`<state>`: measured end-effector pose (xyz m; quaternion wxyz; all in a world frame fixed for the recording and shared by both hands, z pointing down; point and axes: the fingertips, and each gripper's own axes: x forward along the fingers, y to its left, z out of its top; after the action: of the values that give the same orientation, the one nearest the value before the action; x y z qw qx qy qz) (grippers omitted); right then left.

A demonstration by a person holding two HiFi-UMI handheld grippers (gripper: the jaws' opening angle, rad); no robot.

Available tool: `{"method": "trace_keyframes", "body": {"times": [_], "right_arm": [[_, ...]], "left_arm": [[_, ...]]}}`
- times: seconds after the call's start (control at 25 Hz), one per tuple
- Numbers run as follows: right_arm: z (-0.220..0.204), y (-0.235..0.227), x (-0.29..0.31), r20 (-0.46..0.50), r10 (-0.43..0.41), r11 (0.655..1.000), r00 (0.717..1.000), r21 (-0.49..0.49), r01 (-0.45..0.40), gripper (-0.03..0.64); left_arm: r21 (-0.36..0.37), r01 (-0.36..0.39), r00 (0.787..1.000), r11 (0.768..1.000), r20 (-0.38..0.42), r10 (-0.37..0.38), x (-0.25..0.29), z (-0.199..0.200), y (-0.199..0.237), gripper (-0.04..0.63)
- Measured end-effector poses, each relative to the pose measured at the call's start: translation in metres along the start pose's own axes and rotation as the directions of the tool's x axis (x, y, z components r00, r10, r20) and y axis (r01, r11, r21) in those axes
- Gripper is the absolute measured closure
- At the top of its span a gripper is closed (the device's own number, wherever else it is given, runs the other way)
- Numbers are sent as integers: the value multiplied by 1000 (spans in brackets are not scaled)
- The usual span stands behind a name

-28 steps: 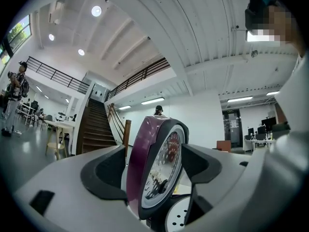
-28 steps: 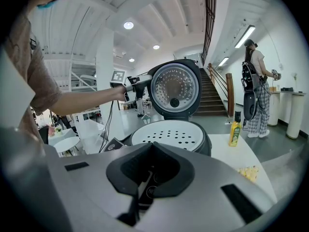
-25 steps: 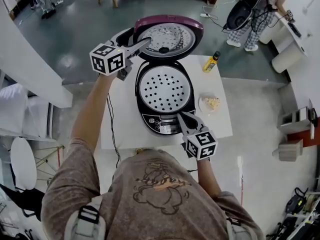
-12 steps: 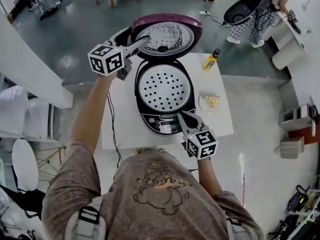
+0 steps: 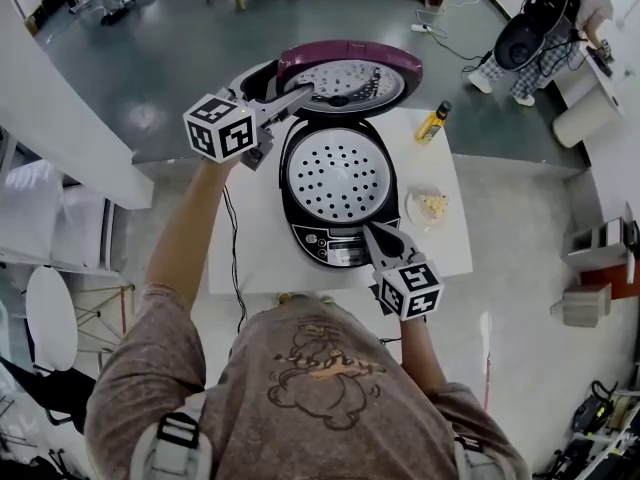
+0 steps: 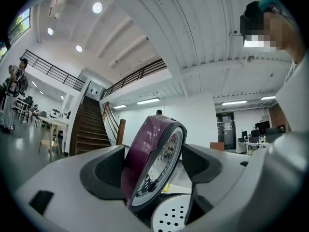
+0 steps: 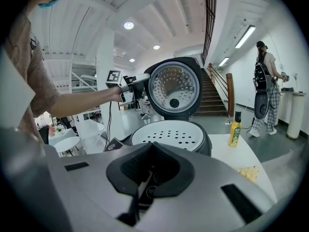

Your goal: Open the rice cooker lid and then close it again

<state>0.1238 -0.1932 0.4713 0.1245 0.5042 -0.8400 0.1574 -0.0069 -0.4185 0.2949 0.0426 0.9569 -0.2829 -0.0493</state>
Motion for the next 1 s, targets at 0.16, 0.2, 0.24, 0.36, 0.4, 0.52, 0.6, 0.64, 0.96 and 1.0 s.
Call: {"method": "trace_keyframes", "body": {"times": [0.16, 0.2, 0.24, 0.36, 0.4, 0.52, 0.6, 0.64, 0.96, 1.0], "right_arm": [[0, 0, -1, -2, -2, 1000, 1000, -2, 2, 612], [0, 1, -1, -2, -2, 1000, 1000, -3, 2, 612], [1, 1, -1, -3, -2, 1000, 1000, -3, 2, 612], [1, 1, -1, -4, -2, 1000, 1000, -3, 2, 612], [1, 1, -1, -5, -2, 1000, 1000, -2, 2, 612], [1, 1, 0, -6, -1, 1000, 1000, -2, 1, 612], [1, 0, 0, -5, -2, 1000, 1000, -3, 2, 612], [1, 0, 0, -4, -3, 1000, 1000, -3, 3, 612], [1, 0, -1, -4, -6, 1000, 1000, -8, 6, 612], [1, 1, -1, -4, -5, 1000, 1000, -8, 5, 612]], "left_arm": [[-14, 29, 1000, 999, 1, -29, -8, -2, -10, 229], [-18, 35, 999, 999, 2, -35, -10, -2, -13, 229], [-23, 40, 999, 999, 3, -40, -12, -2, -16, 227], [-38, 51, 999, 998, 10, -50, -18, -4, -24, 224], [-43, 55, 998, 998, 12, -54, -20, -5, -26, 224], [-52, 68, 998, 996, 11, -68, -26, -9, -34, 222], [-62, 77, 997, 995, 14, -77, -29, -11, -39, 219], [-69, 82, 997, 994, 17, -81, -31, -11, -41, 218], [-94, 110, 994, 989, 23, -109, -43, -20, -57, 208], [-89, 114, 993, 989, 19, -113, -44, -21, -59, 206]]}}
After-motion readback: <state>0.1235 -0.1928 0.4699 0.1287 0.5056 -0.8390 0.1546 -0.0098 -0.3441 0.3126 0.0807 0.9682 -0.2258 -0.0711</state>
